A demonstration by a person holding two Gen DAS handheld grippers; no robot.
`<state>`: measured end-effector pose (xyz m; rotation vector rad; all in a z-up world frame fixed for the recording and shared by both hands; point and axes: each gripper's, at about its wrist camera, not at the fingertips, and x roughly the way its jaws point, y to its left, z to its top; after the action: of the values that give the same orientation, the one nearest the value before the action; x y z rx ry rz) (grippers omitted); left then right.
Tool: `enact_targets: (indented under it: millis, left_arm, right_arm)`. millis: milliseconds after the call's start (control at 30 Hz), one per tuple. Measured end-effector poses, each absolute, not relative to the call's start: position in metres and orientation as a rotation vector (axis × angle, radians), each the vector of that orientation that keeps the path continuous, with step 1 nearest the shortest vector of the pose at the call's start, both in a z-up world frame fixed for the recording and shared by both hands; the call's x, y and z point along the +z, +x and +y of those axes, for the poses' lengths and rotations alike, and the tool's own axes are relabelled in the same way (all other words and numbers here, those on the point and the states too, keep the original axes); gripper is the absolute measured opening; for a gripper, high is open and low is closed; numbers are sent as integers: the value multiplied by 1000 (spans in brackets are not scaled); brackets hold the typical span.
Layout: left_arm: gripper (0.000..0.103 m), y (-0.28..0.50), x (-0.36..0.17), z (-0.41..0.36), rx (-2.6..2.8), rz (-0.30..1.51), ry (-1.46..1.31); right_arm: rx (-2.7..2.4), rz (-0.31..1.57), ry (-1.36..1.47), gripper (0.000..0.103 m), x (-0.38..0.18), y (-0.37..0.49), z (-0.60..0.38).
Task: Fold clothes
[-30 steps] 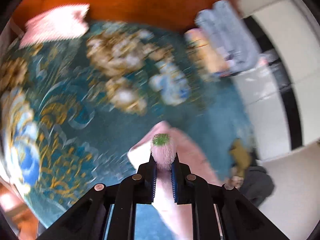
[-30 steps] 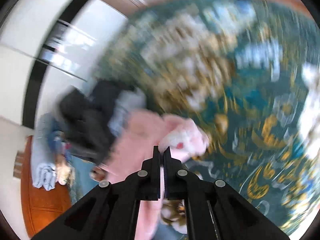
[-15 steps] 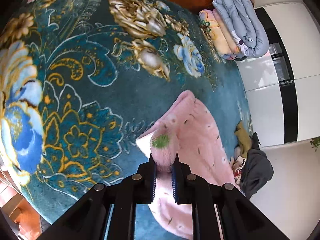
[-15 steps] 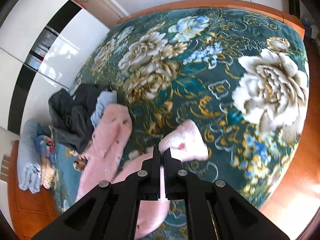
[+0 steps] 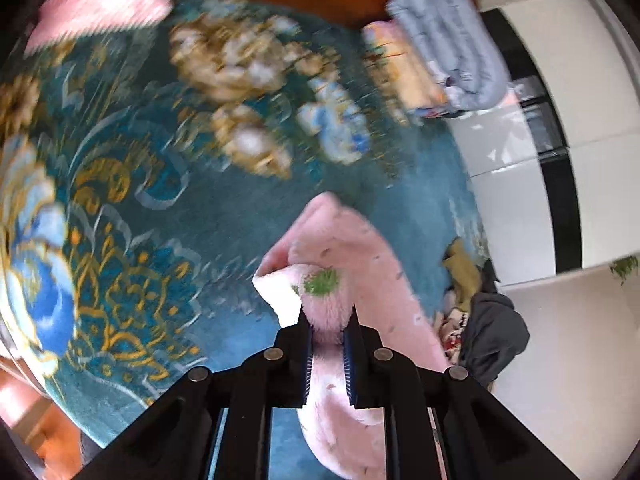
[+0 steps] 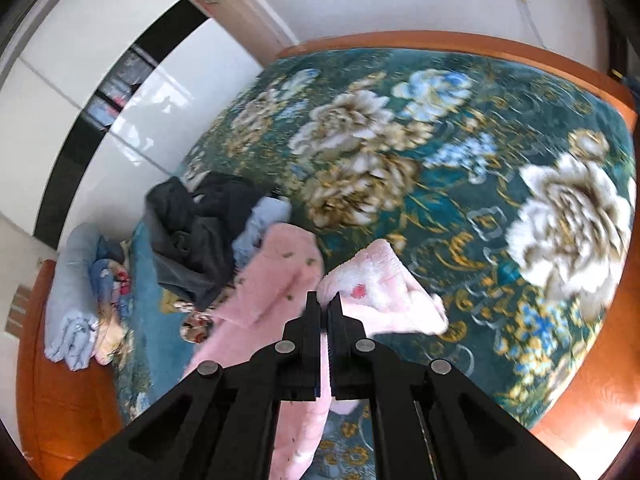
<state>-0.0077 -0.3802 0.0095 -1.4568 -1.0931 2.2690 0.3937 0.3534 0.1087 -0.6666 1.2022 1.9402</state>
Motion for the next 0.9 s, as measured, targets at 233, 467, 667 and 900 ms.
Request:
enact_targets:
  millis: [233, 467, 667, 900]
  left_arm:
    - [14, 17, 27, -392, 2395, -959, -1348]
    - [14, 41, -67, -415, 2441, -1006, -1688]
    - [14, 36, -79, -412, 2523, -971, -1770]
    - [29, 30, -78, -402, 2569, -885, -1870]
  right_arm:
    - [2125, 1101, -590, 2, 133, 415, 377]
    - [1734, 1256, -836, 2, -30, 489, 401]
    - [1612, 1330, -901, 2, -96, 505, 399]
    - [1711, 1175, -963, 13, -81, 492, 423]
